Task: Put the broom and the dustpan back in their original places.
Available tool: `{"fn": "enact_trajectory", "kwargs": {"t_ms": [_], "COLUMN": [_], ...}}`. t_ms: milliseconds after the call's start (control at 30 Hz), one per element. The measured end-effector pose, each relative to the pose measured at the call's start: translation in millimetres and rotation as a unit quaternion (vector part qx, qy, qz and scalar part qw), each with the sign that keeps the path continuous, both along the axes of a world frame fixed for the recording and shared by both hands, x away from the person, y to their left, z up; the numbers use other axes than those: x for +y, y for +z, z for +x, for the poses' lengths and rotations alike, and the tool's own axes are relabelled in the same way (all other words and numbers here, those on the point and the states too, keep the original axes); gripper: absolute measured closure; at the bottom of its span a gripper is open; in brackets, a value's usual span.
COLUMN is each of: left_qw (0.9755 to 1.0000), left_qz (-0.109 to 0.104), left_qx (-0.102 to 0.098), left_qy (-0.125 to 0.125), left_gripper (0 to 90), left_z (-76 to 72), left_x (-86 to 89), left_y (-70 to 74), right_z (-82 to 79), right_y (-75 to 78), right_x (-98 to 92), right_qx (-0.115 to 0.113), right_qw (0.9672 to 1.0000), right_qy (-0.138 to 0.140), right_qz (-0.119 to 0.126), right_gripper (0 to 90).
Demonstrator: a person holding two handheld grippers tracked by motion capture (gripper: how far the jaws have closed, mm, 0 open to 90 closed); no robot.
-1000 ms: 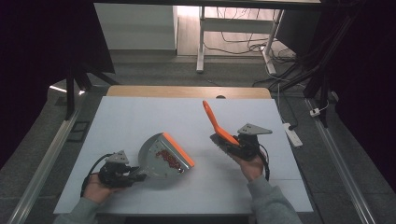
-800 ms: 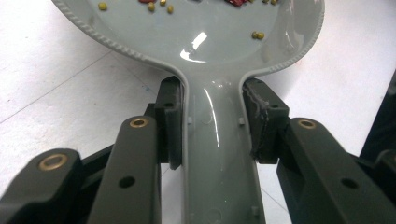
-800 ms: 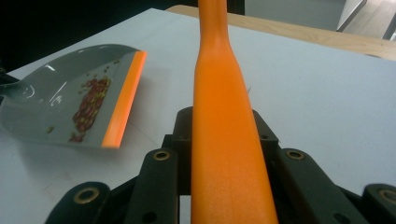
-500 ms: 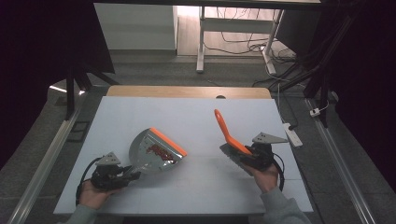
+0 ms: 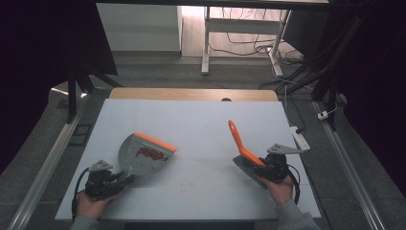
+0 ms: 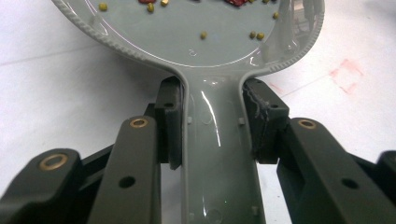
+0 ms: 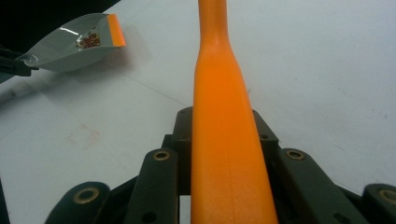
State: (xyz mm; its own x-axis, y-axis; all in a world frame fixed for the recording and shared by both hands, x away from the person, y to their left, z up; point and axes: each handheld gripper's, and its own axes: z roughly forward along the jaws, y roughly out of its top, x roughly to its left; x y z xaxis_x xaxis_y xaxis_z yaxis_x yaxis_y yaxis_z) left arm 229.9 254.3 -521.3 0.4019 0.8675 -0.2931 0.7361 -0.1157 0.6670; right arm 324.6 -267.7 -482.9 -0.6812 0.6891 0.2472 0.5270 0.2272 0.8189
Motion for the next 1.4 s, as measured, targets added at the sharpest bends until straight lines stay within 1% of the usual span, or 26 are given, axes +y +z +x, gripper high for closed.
{"fn": "enact_trajectory", "kwargs": {"t_ms": [100, 233, 267, 400, 533, 633, 733, 800, 867, 933, 1067, 1100, 1133, 1167, 1200, 1233, 1300, 1333, 1400], "left_qw": [0.9998, 0.9987, 0.9983, 0.9964, 0.9951, 0.9949, 0.9948, 0.9949, 0.9951, 0.9955, 0.995, 0.9946, 0.9947, 0.9947, 0.9947, 0.9948, 0.9952, 0.9955, 0.996], "left_qz": [0.008, 0.015, 0.014, 0.013, 0.01, 0.011, 0.015, 0.011, 0.011, 0.008, 0.017, 0.022, 0.026, 0.028, 0.031, 0.031, 0.028, 0.029, 0.029], "left_qx": [0.006, 0.016, 0.018, 0.015, 0.022, 0.028, 0.027, 0.026, 0.024, 0.024, 0.025, 0.023, 0.018, 0.013, 0.007, 0.001, -0.01, -0.015, -0.025], "left_qy": [0.019, 0.047, 0.054, 0.082, 0.096, 0.096, 0.097, 0.096, 0.095, 0.092, 0.095, 0.099, 0.098, 0.098, 0.097, 0.097, 0.093, 0.089, 0.081], "left_gripper": [61.7, 61.7, 61.7, 61.7, 61.6, 61.6, 61.5, 61.2, 60.5, 56.2, 37.7, 32.2, 28.5, 25.9, 23.9, 23.1, 22.3, 21.4, 21.2], "left_z": [-2.5, -3.6, -3.5, -3.5, -1.2, 0.8, 0.8, 0.6, 0.3, 0.7, 0.7, 0.1, -0.7, -1.6, -2.5, -3.4, -5.0, -5.8, -6.8], "left_x": [0.1, -0.8, -0.9, -0.2, -0.1, -1.7, -3.3, -3.0, -2.9, -2.9, -1.9, -1.7, -1.0, -0.4, 0.5, 1.6, 3.3, 3.8, 3.8], "left_y": [-2.8, -7.6, -8.4, -10.3, -13.1, -15.7, -16.7, -16.9, -16.7, -16.8, -15.3, -14.3, -13.0, -11.4, -9.4, -7.5, -3.9, -2.1, 1.7], "right_z": [0.4, 0.9, 1.0, 1.6, 4.3, 8.7, 14.2, 17.9, 21.4, 24.6, 28.5, 29.4, 30.1, 31.3, 32.5, 33.6, 34.3, 34.6, 34.7], "right_y": [-2.0, -5.0, -5.6, -8.4, -13.5, -19.7, -21.9, -22.8, -24.3, -25.9, -26.9, -27.3, -27.4, -27.7, -28.3, -29.1, -29.7, -29.9, -30.1], "right_x": [-2.5, -3.6, -3.8, -2.6, -1.7, -2.7, -6.9, -10.2, -12.2, -13.1, -14.9, -15.3, -15.4, -16.2, -18.2, -19.8, -20.7, -20.7, -20.3], "right_qx": [0.006, 0.017, 0.02, 0.028, 0.043, 0.063, 0.059, 0.058, 0.057, 0.058, 0.061, 0.06, 0.058, 0.06, 0.068, 0.07, 0.072, 0.071, 0.07], "right_qw": [1.0, 0.9998, 0.9998, 0.9996, 0.9991, 0.9977, 0.9971, 0.9965, 0.9952, 0.9937, 0.9915, 0.9907, 0.989, 0.9872, 0.9873, 0.9878, 0.9874, 0.9872, 0.9848], "right_qy": [-0.003, -0.004, -0.004, -0.001, -0.002, -0.008, -0.019, -0.024, -0.028, -0.031, -0.036, -0.04, -0.049, -0.054, -0.054, -0.054, -0.057, -0.059, -0.07], "right_qz": [0.0, 0.001, 0.002, 0.001, -0.006, -0.023, -0.044, -0.055, -0.074, -0.091, -0.11, -0.115, -0.127, -0.138, -0.133, -0.128, -0.129, -0.131, -0.143], "right_gripper": [70.7, 70.7, 70.7, 70.7, 70.7, 70.6, 70.5, 69.4, 64.0, 59.2, 50.2, 46.0, 41.5, 40.7, 41.4, 41.2, 39.8, 37.7, 34.6]}}
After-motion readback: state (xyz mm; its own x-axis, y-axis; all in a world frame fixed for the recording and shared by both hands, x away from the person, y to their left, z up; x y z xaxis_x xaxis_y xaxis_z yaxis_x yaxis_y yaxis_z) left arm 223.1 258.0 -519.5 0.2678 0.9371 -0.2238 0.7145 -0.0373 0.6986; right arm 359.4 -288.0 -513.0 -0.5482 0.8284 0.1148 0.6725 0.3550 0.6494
